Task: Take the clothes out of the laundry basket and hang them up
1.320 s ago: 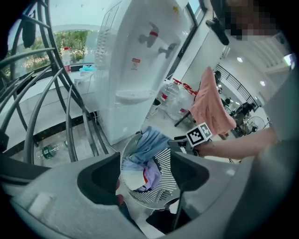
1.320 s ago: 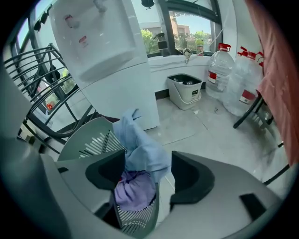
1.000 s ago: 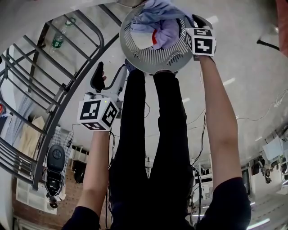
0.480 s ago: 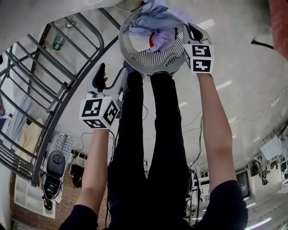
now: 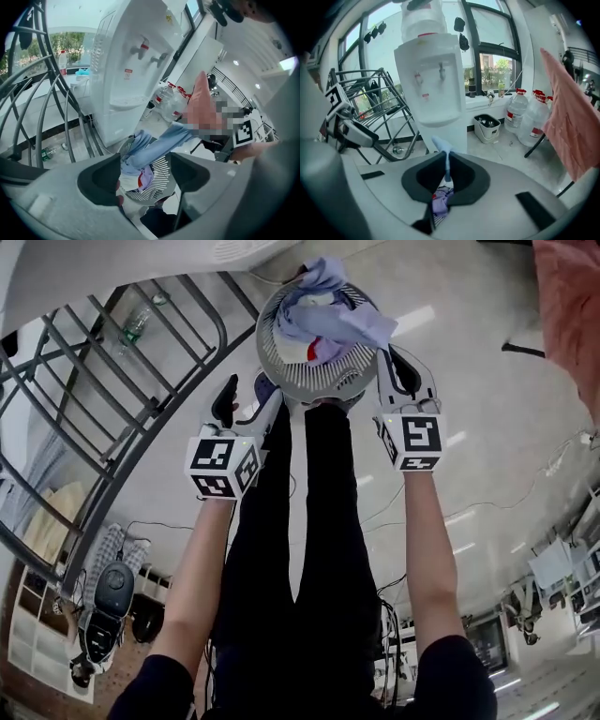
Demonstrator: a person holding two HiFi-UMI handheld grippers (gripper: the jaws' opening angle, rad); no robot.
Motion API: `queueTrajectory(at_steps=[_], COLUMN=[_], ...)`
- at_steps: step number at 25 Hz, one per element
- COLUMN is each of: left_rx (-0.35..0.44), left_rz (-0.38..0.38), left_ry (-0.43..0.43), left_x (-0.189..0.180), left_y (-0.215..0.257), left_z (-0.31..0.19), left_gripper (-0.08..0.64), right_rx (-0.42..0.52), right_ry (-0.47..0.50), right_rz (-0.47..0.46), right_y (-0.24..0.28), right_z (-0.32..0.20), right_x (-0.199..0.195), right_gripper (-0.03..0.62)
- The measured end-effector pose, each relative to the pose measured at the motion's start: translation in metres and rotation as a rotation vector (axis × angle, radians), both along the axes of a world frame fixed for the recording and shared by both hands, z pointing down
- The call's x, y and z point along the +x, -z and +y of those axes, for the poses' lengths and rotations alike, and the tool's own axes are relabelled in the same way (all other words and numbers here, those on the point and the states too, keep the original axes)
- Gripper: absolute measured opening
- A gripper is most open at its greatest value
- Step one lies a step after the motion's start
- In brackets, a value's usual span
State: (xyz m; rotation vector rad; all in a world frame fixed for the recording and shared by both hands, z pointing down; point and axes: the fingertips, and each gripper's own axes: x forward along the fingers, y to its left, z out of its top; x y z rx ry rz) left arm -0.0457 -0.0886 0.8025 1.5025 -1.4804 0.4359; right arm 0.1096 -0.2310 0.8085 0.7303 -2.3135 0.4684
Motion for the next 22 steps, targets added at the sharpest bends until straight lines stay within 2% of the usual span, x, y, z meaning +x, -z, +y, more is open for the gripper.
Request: queueTrajectory(at_steps=[11, 15, 22], left_rx=[0.001, 0.013, 0.005], left_rz=[0.029, 0.045, 0.061], left_ry=[-0.069, -0.090, -0.155], left_x=[0.021, 0.026, 0.036], left_y=[0.024, 0.040, 0.059], left_z=[0.017, 0.021, 0.022], left_gripper=[0.324, 0.324, 0.324], right_rx=[0.135, 0.131, 0.199], right_ry=[0.069, 0.021, -0.014], right_rz=[-0.174, -0.251, -0.340], right_y=[0.160, 0.210, 0.309], right_z=[0.008, 0.012, 0.012], right_x=[-0.020, -0.016, -0.017], right_gripper=[0.017, 0.017, 0.015])
